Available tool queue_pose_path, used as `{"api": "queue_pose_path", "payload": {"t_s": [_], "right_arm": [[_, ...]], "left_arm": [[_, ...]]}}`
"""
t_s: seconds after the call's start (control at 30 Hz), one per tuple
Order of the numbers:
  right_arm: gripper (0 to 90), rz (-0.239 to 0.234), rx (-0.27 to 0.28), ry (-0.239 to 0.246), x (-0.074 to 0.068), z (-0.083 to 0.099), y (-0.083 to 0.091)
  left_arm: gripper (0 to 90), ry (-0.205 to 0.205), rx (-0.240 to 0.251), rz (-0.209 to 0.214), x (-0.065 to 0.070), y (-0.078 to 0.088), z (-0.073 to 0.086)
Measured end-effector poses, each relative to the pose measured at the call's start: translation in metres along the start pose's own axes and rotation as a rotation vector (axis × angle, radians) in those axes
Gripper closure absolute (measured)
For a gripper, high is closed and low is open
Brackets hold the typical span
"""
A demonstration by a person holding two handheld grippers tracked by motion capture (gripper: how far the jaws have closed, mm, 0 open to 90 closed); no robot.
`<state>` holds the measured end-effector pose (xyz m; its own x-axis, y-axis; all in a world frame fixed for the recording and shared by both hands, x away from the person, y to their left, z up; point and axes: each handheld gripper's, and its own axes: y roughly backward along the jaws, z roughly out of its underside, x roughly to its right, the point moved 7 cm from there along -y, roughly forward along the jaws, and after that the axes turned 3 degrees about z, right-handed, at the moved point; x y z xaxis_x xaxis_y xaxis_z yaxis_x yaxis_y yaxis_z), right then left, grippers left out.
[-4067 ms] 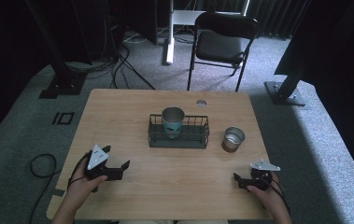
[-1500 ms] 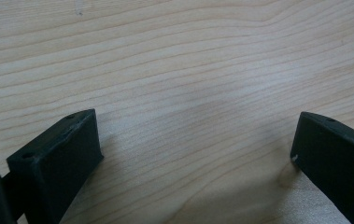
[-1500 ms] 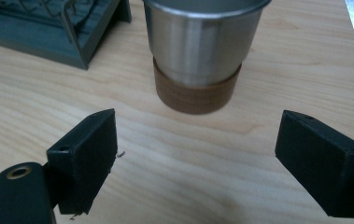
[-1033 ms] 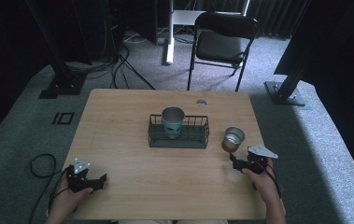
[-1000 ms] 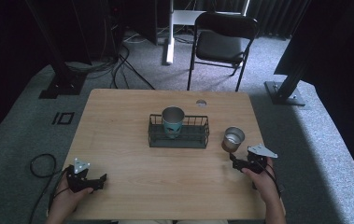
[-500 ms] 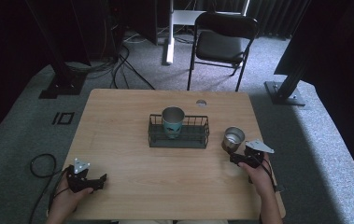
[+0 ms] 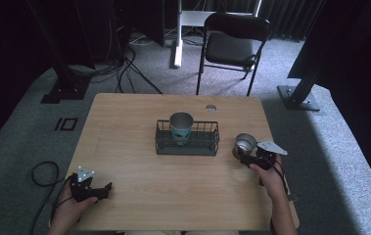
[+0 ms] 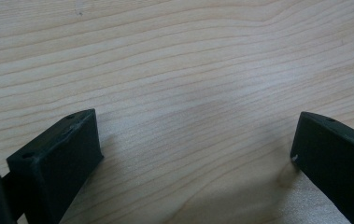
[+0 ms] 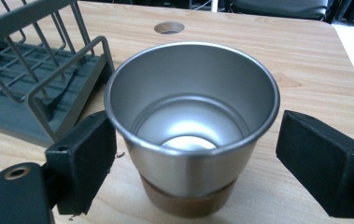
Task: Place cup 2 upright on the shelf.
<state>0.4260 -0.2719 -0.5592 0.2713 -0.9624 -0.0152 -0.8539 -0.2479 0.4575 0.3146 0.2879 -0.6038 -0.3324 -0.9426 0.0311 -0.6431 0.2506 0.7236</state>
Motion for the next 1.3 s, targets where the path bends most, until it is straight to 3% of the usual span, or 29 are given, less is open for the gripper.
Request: {"api": "queue_pose_path", "payload": {"t_s": [0.73, 1.3], "right_arm": [[11.6, -0.014, 0.05, 0.043, -0.002, -0.009, -0.01], [12.4, -0.011, 0.049, 0.036, -0.006, -0.014, -0.013]], "left_arm": [[2.2, 0.0, 0.0, 0.0, 0.0, 0.0, 0.0], [2.2, 0.0, 0.0, 0.0, 0.0, 0.0, 0.0]]}}
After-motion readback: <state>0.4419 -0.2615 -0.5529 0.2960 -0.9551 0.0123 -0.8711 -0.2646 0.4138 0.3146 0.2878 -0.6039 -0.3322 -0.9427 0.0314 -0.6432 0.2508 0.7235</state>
